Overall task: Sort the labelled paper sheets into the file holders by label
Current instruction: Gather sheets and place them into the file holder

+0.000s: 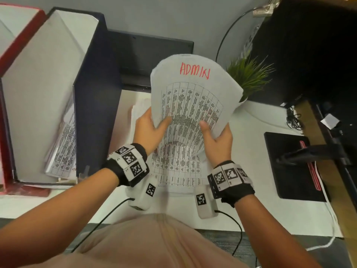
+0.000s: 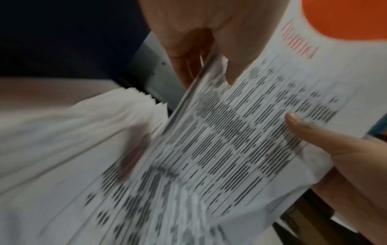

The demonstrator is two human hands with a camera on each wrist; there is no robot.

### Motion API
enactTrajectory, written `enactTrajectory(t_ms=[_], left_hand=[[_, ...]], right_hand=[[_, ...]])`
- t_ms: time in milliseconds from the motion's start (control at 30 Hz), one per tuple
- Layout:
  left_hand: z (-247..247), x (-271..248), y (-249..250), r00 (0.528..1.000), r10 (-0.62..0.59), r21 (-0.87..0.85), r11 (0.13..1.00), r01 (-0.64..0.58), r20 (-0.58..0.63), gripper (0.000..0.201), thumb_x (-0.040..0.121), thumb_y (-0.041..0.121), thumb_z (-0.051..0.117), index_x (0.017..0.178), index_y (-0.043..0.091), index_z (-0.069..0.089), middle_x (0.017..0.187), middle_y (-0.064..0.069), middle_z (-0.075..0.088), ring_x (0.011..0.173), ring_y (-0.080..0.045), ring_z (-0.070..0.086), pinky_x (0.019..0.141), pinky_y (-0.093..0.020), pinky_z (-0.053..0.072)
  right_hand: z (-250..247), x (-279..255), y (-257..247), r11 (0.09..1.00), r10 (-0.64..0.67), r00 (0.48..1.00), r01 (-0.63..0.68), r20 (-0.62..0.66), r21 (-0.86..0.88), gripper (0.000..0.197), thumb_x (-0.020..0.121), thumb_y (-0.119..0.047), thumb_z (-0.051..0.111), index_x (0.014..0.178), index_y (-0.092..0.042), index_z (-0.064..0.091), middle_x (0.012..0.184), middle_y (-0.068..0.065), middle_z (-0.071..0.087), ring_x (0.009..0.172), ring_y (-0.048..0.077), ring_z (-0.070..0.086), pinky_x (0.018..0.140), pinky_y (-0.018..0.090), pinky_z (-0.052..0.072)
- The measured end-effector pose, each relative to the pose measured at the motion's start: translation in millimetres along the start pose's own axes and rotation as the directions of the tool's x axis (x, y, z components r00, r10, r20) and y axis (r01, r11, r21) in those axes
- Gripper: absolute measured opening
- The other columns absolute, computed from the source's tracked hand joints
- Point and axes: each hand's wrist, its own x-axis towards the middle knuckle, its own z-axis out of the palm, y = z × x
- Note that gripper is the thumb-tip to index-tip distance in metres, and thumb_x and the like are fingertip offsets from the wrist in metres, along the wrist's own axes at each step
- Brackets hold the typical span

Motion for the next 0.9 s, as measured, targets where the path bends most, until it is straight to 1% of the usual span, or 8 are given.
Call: enactTrajectory(t_ms=[100, 200, 267, 400, 567, 667, 800, 900], left_hand=[[3, -4, -11, 0.993, -0.116, 0.01, 0.993, 0.115, 0.035, 0.036, 0.088, 0.016, 0.062, 0.122, 0.007, 0.057, 0.112, 0.0, 0.063, 0.104, -0.013, 0.06, 0.088, -0.022, 0.047], [-3, -2, -1, 0.996, -0.09, 0.024, 0.996, 0.09, 0.0, 0.031, 0.089, 0.018, 0.062, 0.117, 0.008, 0.061, 0.105, 0.005, 0.065, 0.096, -0.008, 0.061, 0.076, -0.008, 0.048], [-11, 1, 16, 0.998, -0.056, 0.039, 0.998, 0.057, -0.033, 0.024, 0.088, 0.017, 0.062, 0.11, 0.007, 0.065, 0.093, 0.012, 0.064, 0.086, -0.001, 0.063, 0.068, -0.003, 0.048], [-45, 7, 55, 0.999, -0.015, 0.157, 0.987, 0.022, -0.049, 0.013, 0.089, 0.017, 0.061, 0.091, 0.006, 0.066, 0.084, -0.009, 0.069, 0.076, -0.021, 0.065, 0.071, -0.037, 0.055], [-120, 13, 89, 0.992, -0.106, 0.315, 0.941, 0.123, -0.07, 0.034, 0.086, 0.023, 0.065, 0.062, 0.013, 0.042, 0.056, -0.002, 0.042, 0.041, -0.006, 0.039, 0.036, -0.012, 0.032], [-171, 10, 100, 0.964, -0.191, 0.331, 0.912, 0.244, -0.185, 0.024, 0.084, 0.034, 0.066, 0.082, 0.012, 0.055, 0.072, -0.003, 0.058, 0.058, -0.01, 0.052, 0.047, -0.015, 0.041], [-229, 4, 103, 0.896, -0.28, 0.279, 0.881, 0.382, -0.344, 0.046, 0.079, 0.042, 0.068, 0.118, 0.019, 0.056, 0.109, 0.002, 0.064, 0.098, -0.017, 0.06, 0.087, -0.034, 0.047], [-248, -2, 95, 0.886, -0.217, 0.313, 0.879, 0.36, -0.411, 0.047, 0.083, 0.029, 0.067, 0.127, 0.024, 0.052, 0.109, 0.008, 0.061, 0.096, -0.011, 0.058, 0.079, -0.024, 0.042]], right_hand=[[5, -4, 5, 0.998, 0.051, 0.999, -0.051, 0.005, -0.042, 0.04, 0.088, -0.021, 0.061, 0.127, -0.015, 0.051, 0.104, -0.024, 0.057, 0.109, 0.004, 0.056, 0.103, 0.036, 0.045], [5, 3, -4, 0.998, 0.057, 0.998, -0.057, -0.026, -0.013, 0.036, 0.089, -0.017, 0.06, 0.124, -0.013, 0.053, 0.108, -0.013, 0.06, 0.11, 0.01, 0.057, 0.102, 0.04, 0.046], [4, 11, -13, 1.0, 0.027, 0.999, -0.027, -0.026, -0.005, 0.036, 0.089, -0.016, 0.061, 0.124, -0.012, 0.054, 0.108, -0.012, 0.061, 0.108, 0.008, 0.059, 0.099, 0.034, 0.048], [2, 19, -29, 0.992, -0.12, 0.992, 0.118, 0.037, 0.037, 0.031, 0.086, -0.01, 0.064, 0.115, -0.014, 0.055, 0.103, -0.015, 0.062, 0.094, -0.01, 0.061, 0.079, 0.009, 0.05], [5, 20, -21, 0.994, -0.103, 0.972, 0.095, 0.211, 0.049, 0.028, 0.086, -0.014, 0.063, 0.103, -0.034, 0.052, 0.084, 0.004, 0.067, 0.068, 0.006, 0.065, 0.061, 0.017, 0.053], [0, 19, -1, 0.999, -0.012, 0.962, 0.023, 0.273, -0.038, 0.026, 0.085, -0.021, 0.064, 0.1, -0.039, 0.052, 0.09, 0.013, 0.067, 0.071, 0.01, 0.067, 0.061, 0.018, 0.052], [-14, 20, 33, 0.978, 0.047, 0.981, -0.007, 0.186, -0.21, 0.03, 0.081, -0.017, 0.069, 0.107, -0.024, 0.055, 0.095, 0.017, 0.066, 0.079, 0.014, 0.06, 0.071, 0.016, 0.047], [-25, 21, 54, 0.943, 0.088, 0.992, -0.053, 0.093, -0.33, 0.034, 0.08, -0.015, 0.071, 0.111, -0.017, 0.057, 0.102, 0.021, 0.064, 0.085, 0.024, 0.058, 0.075, 0.02, 0.042]])
